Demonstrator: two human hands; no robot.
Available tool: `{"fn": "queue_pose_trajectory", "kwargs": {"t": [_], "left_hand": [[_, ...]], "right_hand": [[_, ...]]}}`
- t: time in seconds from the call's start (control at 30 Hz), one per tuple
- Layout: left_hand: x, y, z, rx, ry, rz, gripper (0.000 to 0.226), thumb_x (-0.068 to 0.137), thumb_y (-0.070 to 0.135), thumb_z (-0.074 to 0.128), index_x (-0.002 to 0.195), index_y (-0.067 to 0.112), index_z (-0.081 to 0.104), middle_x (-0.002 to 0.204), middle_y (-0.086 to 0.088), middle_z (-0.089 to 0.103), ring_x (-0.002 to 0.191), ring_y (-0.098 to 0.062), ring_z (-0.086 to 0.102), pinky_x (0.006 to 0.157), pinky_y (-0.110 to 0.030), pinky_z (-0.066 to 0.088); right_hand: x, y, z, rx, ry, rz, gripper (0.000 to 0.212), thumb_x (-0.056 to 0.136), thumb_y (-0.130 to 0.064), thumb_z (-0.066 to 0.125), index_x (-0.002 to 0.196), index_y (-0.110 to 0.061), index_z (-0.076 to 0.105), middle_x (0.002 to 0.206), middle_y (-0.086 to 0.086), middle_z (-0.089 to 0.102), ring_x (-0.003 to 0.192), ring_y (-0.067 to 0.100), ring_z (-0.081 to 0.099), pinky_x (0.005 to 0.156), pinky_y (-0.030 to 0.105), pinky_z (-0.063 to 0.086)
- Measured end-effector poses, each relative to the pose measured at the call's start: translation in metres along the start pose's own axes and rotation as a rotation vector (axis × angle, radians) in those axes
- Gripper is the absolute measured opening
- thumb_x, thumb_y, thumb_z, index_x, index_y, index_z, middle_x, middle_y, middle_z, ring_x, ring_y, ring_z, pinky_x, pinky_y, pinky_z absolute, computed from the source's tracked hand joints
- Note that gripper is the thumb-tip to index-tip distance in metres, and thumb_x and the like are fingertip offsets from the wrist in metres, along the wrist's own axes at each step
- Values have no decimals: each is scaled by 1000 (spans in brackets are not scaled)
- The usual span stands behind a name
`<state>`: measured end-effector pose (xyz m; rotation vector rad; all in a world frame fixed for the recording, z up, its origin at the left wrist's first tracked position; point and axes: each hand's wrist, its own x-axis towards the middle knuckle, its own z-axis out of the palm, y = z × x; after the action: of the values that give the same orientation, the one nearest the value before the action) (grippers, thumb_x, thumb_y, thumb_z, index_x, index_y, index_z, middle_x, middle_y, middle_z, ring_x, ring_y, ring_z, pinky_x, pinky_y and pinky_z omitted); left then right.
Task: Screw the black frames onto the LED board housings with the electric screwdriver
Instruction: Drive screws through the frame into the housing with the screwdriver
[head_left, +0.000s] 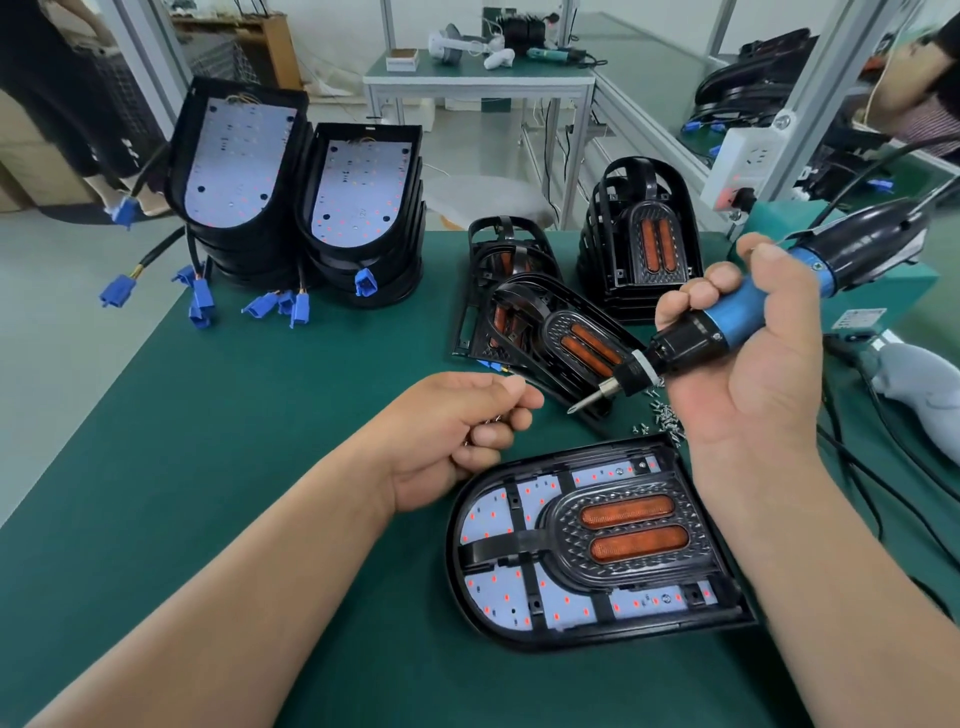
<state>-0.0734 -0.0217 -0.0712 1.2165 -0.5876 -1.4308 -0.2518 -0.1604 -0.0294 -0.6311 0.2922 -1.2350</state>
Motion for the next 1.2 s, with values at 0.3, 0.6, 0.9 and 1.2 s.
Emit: {"fn": "queue_pose_trajectory", "kwargs": {"t": [0.3, 0.6, 0.9, 1.2], "left_hand": [[3, -3, -3, 9, -35, 11, 23, 88, 16, 71, 103, 3, 82, 77, -2, 54, 60, -6, 30, 42, -13, 23], [2, 0, -4, -53, 2, -2, 26, 103, -6, 52, 121, -16, 67, 88, -11, 60, 64, -10, 44, 47, -15, 30], [3, -2, -4, 23, -21, 9, 18, 101, -5, 58, 114, -5, 71, 85, -7, 67, 56, -5, 43, 41, -12, 26], [4, -3, -6, 6, -55, 28, 21, 83, 11, 74, 101, 4, 82, 86, -6, 69, 55, -4, 39, 39, -11, 26]], "right_hand": [[15, 6, 28, 78, 94, -4, 7, 98, -11, 67, 96, -12, 61, 74, 0, 57, 62, 14, 54, 70, 32, 53], [15, 16, 20, 85, 159, 28, 11, 98, -10, 69, 100, -11, 59, 76, 1, 57, 63, 15, 55, 70, 33, 54], [15, 17, 18, 75, 94, 41, 9, 100, -12, 67, 97, -14, 59, 76, 1, 58, 62, 14, 55, 70, 32, 54], [12, 17, 22, 42, 46, 41, 8, 102, -13, 65, 99, -13, 58, 78, 0, 57, 64, 13, 55, 72, 32, 54]]}}
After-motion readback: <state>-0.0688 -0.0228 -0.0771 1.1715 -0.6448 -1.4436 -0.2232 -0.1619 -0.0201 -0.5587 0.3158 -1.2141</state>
